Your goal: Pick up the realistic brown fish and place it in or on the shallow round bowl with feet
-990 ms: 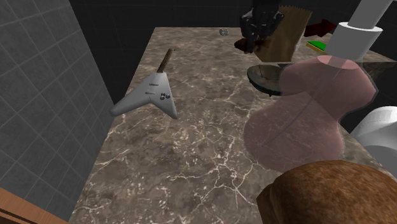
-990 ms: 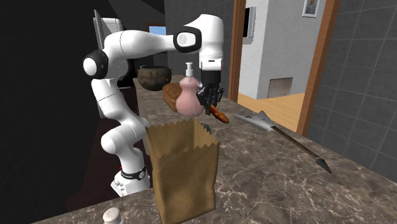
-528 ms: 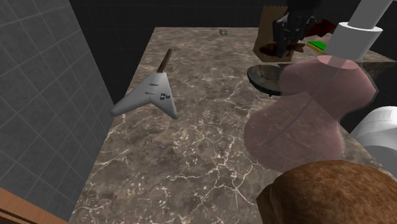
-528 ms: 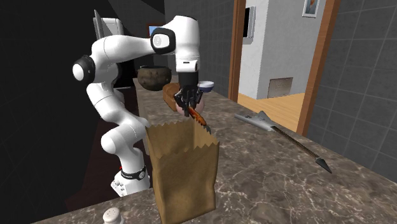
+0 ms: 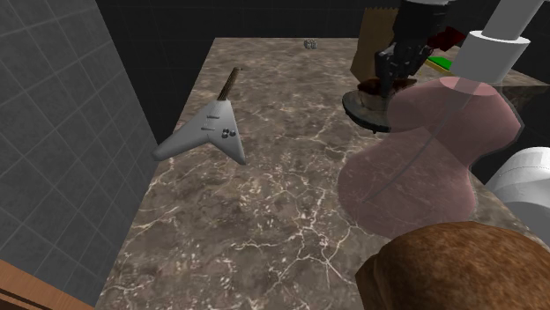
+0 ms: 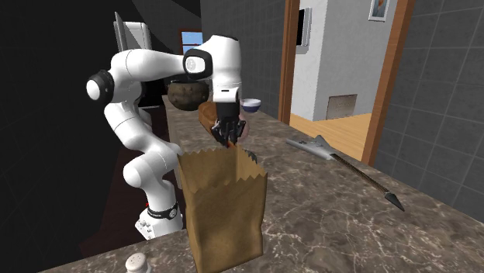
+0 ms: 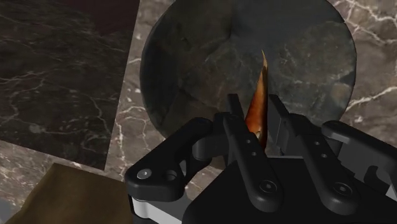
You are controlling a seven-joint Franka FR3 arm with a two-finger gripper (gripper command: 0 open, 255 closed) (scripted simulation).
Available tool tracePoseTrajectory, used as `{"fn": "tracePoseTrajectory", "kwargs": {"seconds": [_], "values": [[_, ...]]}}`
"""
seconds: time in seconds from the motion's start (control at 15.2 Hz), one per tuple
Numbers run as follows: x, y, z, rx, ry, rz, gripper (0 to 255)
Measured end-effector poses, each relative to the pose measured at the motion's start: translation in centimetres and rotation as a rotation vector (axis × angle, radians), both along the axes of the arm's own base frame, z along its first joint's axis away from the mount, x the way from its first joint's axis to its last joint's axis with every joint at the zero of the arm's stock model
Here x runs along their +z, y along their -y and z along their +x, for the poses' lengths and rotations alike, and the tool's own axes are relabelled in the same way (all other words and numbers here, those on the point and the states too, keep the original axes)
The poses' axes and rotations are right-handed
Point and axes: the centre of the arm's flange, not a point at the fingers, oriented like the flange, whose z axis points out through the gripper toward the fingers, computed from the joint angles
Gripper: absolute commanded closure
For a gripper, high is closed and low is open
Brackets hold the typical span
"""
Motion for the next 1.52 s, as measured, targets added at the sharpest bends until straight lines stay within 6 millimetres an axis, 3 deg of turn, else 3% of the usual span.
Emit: {"fn": "tracePoseTrajectory", "kwargs": {"seconds": [0.26, 0.66, 0.73, 1.12, 1.39, 1.52], "values": [[-2.0, 0.0, 0.1, 0.000, 0.000, 0.000, 255], [-2.3, 0.0, 0.1, 0.000, 0.000, 0.000, 255], [-2.3, 0.0, 0.1, 0.000, 0.000, 0.000, 0], [-2.3, 0.0, 0.1, 0.000, 0.000, 0.000, 0], [1.5, 0.1, 0.1, 0.000, 0.001, 0.000, 0], [2.3, -0.1, 0.0, 0.000, 0.001, 0.000, 0]]}}
